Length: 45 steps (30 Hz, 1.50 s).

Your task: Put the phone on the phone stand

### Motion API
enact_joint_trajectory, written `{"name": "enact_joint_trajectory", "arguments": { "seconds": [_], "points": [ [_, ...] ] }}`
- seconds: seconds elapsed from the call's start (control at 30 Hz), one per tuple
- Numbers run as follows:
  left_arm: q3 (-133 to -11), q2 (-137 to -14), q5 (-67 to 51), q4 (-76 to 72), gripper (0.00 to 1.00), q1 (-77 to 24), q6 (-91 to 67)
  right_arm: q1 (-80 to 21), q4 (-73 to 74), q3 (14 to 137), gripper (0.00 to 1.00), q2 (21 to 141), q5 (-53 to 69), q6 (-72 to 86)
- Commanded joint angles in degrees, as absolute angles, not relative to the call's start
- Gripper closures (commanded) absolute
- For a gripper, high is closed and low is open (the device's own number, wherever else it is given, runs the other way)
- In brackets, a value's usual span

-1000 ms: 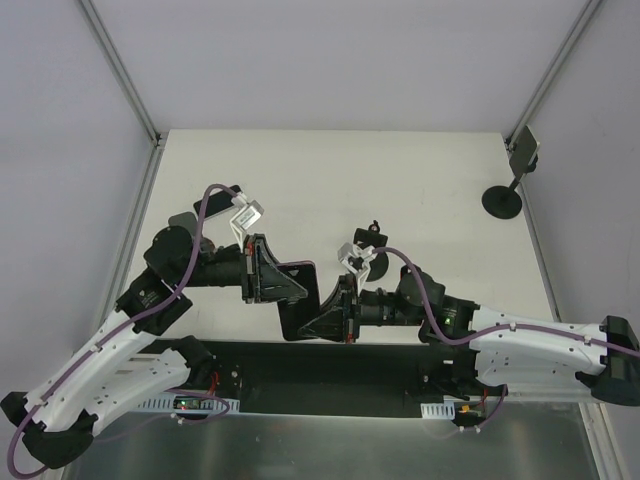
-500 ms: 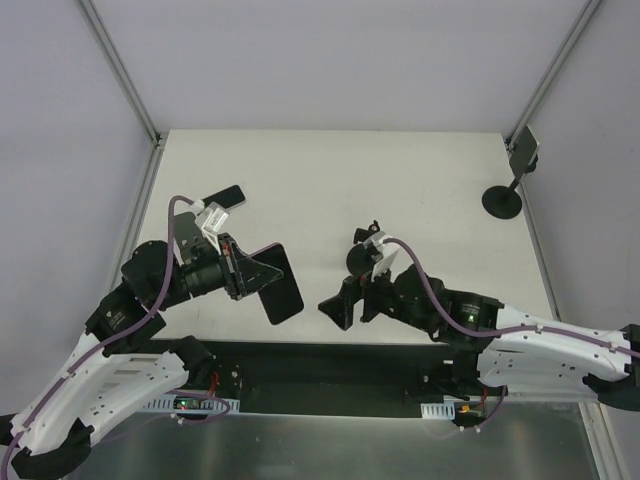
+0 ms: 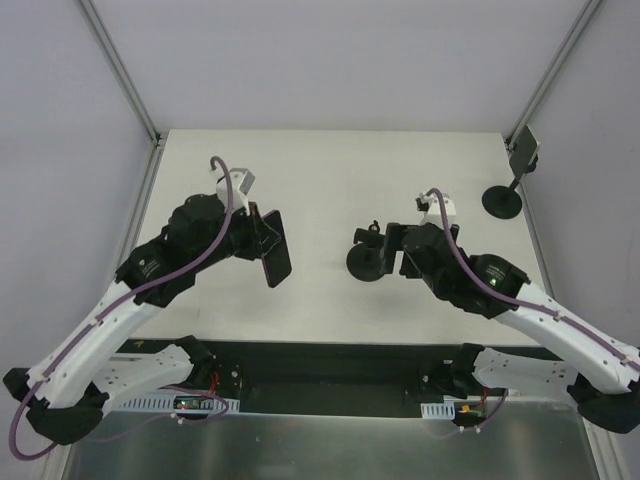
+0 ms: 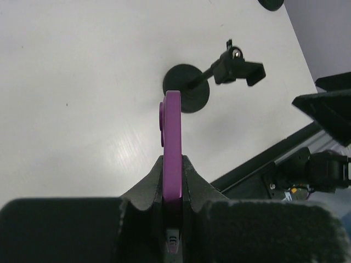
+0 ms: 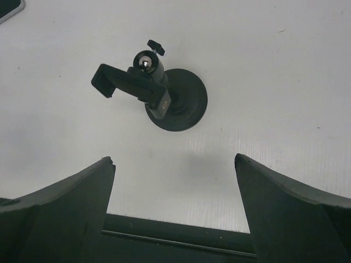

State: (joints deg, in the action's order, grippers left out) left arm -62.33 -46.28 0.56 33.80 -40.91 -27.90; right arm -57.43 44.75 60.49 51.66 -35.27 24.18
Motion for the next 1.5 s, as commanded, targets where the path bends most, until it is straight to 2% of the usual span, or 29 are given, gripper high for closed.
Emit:
{"name": "enact_joint_trajectory", "arguments": {
  "seconds": [0.0, 0.13, 0.17, 0.23, 0.3, 0.37, 0.4, 0.57, 0.8, 1.0, 1.1, 1.2, 1.23, 1.27, 1.37, 1.47],
  "points": [
    [-72.3, -55.3, 3.3, 28.9, 1.0, -41.0, -24.2, -56.5, 48.9, 67.7, 0.13, 59.1, -35.6, 19.5],
    [-76.5, -59.8, 2.4, 22.8, 1.0, -41.0, -19.3, -56.2, 50.4, 72.0, 0.28, 66.2, -35.9, 20.7],
    [-76.7, -60.5, 2.2, 21.6, 1.0, -41.0, -18.5, -56.2, 50.5, 72.3, 0.36, 67.2, -36.0, 20.9],
    [-77.2, -61.8, 0.9, 18.7, 1.0, -41.0, -15.6, -56.1, 50.7, 72.9, 0.42, 69.9, -36.0, 21.5],
    [-76.6, -62.4, 0.4, 17.1, 1.0, -41.0, -13.0, -56.0, 50.7, 73.5, 0.47, 72.3, -36.4, 22.4],
    [-75.1, -62.0, 0.1, 13.3, 1.0, -41.0, -10.4, -55.8, 50.7, 74.4, 0.59, 73.8, -36.8, 22.9],
    [-72.7, -61.2, -1.4, 11.5, 1.0, -41.0, -9.5, -55.8, 50.8, 74.7, 0.61, 75.1, -37.2, 23.7],
    [-65.1, -57.3, -6.5, 3.8, 1.0, -39.9, -7.2, -54.8, 50.1, 76.0, 0.64, 78.0, -36.9, 24.1],
    [-57.8, -52.6, -9.6, 0.2, 1.0, -39.6, -6.5, -52.8, 49.7, 76.5, 0.65, 80.8, -37.0, 25.0],
    [-54.4, -51.4, -12.0, -2.4, 1.0, -39.7, -4.6, -51.1, 48.1, 75.9, 0.7, 81.4, -36.3, 24.9],
    [-53.3, -52.3, -15.0, -4.6, 1.0, -39.8, -4.6, -50.7, 47.7, 76.6, 0.78, 82.6, -35.9, 23.8],
    [-53.4, -52.6, -17.9, -4.7, 1.0, -39.8, -4.0, -50.7, 47.6, 77.3, 0.9, 83.5, -35.7, 22.8],
    [-53.2, -52.2, -17.8, -4.8, 1.0, -39.7, -3.9, -50.8, 47.7, 77.7, 0.97, 83.8, -35.3, 22.2],
    [-52.7, -51.8, -17.1, -5.4, 1.0, -39.7, -3.7, -50.8, 47.9, 78.3, 0.99, 84.1, -34.6, 21.8],
    [-51.8, -50.5, -17.3, -6.4, 1.0, -39.8, -3.3, -51.9, 46.9, 78.5, 0.99, 83.9, -34.2, 19.6],
    [-49.6, -49.0, -19.2, -9.0, 1.0, -39.7, -2.7, -52.9, 42.7, 77.3, 0.99, 82.6, -28.9, 17.5]
  ]
}}
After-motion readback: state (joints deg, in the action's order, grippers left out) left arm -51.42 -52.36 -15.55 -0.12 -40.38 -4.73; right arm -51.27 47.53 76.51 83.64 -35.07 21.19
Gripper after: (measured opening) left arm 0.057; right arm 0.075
